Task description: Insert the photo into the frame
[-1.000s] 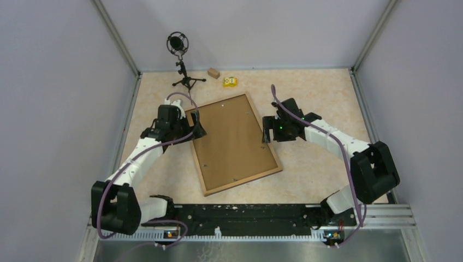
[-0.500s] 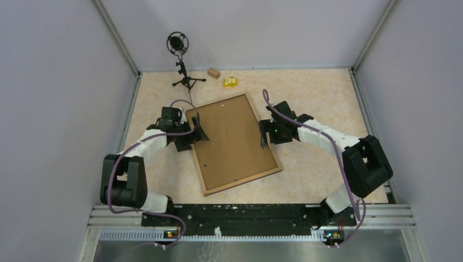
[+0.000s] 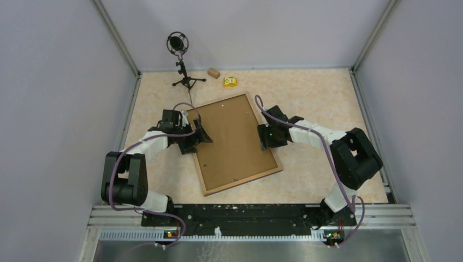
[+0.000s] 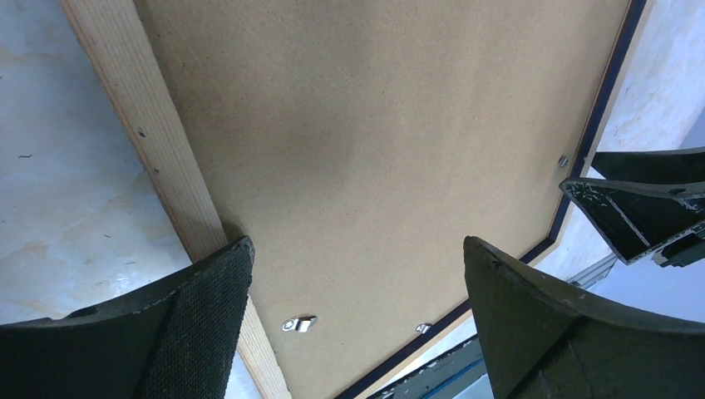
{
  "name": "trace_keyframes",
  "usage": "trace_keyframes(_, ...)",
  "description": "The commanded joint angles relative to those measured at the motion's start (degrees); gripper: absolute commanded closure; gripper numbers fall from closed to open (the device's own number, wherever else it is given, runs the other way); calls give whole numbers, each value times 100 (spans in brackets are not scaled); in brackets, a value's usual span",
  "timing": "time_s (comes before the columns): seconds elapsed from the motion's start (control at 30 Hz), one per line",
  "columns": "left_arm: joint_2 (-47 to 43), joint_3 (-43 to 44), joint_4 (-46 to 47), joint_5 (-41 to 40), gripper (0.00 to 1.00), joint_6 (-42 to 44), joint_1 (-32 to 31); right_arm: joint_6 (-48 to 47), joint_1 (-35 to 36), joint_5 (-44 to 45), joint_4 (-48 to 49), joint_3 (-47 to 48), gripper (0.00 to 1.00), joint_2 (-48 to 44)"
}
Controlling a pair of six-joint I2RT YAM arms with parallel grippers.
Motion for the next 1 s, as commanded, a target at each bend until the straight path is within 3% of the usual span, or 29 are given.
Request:
trace_keyframes(0.0, 36, -88, 137, 89, 2, 6, 60, 56, 116, 358, 210, 227, 40, 94)
trace_keyframes(0.4, 47, -95, 152, 157, 3, 40, 150, 79, 357, 891, 89, 401, 46, 406)
trace_keyframes(0.97, 52, -138, 173, 189, 3, 48, 185, 813, 358, 1152, -101, 429, 74, 604)
